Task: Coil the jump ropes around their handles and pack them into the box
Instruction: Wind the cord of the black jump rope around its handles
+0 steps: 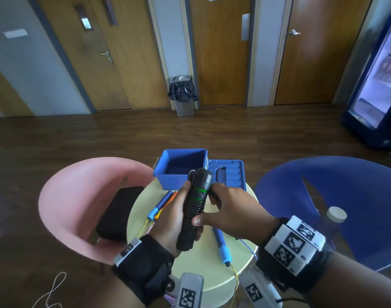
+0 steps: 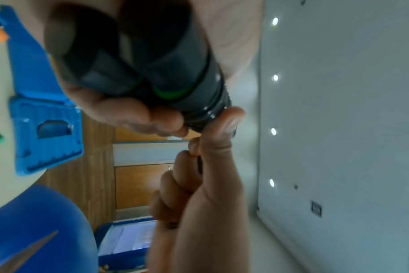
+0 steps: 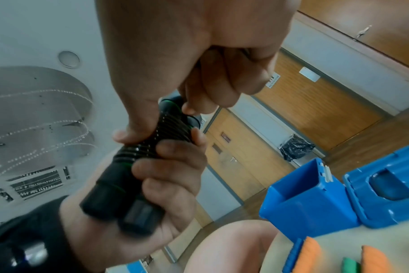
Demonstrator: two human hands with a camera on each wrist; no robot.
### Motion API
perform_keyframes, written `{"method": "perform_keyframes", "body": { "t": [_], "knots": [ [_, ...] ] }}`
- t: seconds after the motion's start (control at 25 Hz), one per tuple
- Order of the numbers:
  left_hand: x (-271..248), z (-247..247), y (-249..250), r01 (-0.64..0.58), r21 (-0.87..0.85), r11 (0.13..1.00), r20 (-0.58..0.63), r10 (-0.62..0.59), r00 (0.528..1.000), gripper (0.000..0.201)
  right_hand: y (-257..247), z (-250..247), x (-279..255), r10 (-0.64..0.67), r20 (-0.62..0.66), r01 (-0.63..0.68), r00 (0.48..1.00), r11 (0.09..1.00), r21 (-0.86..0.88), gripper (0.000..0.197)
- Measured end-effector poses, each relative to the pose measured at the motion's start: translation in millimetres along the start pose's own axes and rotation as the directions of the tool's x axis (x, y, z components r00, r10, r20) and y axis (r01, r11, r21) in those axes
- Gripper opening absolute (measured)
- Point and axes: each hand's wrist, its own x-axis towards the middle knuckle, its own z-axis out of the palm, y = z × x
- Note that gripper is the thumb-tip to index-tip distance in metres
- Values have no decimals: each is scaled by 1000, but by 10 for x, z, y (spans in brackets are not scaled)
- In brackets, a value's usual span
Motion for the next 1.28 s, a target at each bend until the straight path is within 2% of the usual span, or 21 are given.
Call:
{"method": "perform_keyframes", "body": {
  "t": [0.32, 0.4, 0.48, 0.56, 0.64, 0.76, 0.88, 1.08, 1.28],
  "knots": [
    [-11, 166, -32, 79, -147, 986, -63, -89, 994, 42, 173, 190, 45, 89, -27, -73, 996, 932, 354, 56],
    [-9, 209, -48, 133, -245, 960, -39, -147, 988, 41, 188, 263, 40, 131, -41, -96, 991, 875, 475, 49],
    [-21, 244, -31, 162, -333, 929, 7, -169, 986, 42, 179, 287, -15, 97, -35, -65, 995, 858, 509, 44],
    [-27, 242, 25, 143, -357, 923, 33, -140, 990, 49, 146, 212, -88, -10, -17, 16, 1000, 924, 383, 57],
    [-31, 233, 103, 140, -329, 934, 48, -131, 990, 56, 76, 48, -125, -95, 29, 90, 995, 985, 147, 77],
    [-63, 224, 188, 129, -352, 927, 78, -109, 991, 60, -104, -174, -156, -111, 65, 115, 992, 992, -54, 87],
    [-87, 259, 266, 128, -385, 914, 106, -94, 990, 64, -274, -235, -195, -102, 44, 107, 994, 985, -132, 89],
    [-113, 256, 214, 75, -418, 905, 33, -67, 997, 46, -303, -192, -250, -136, 18, 137, 990, 968, -211, 79],
    [-124, 256, 189, 68, -487, 871, 44, -53, 998, 44, -262, -179, -270, -210, -13, 201, 978, 952, -229, 73]
  ]
}}
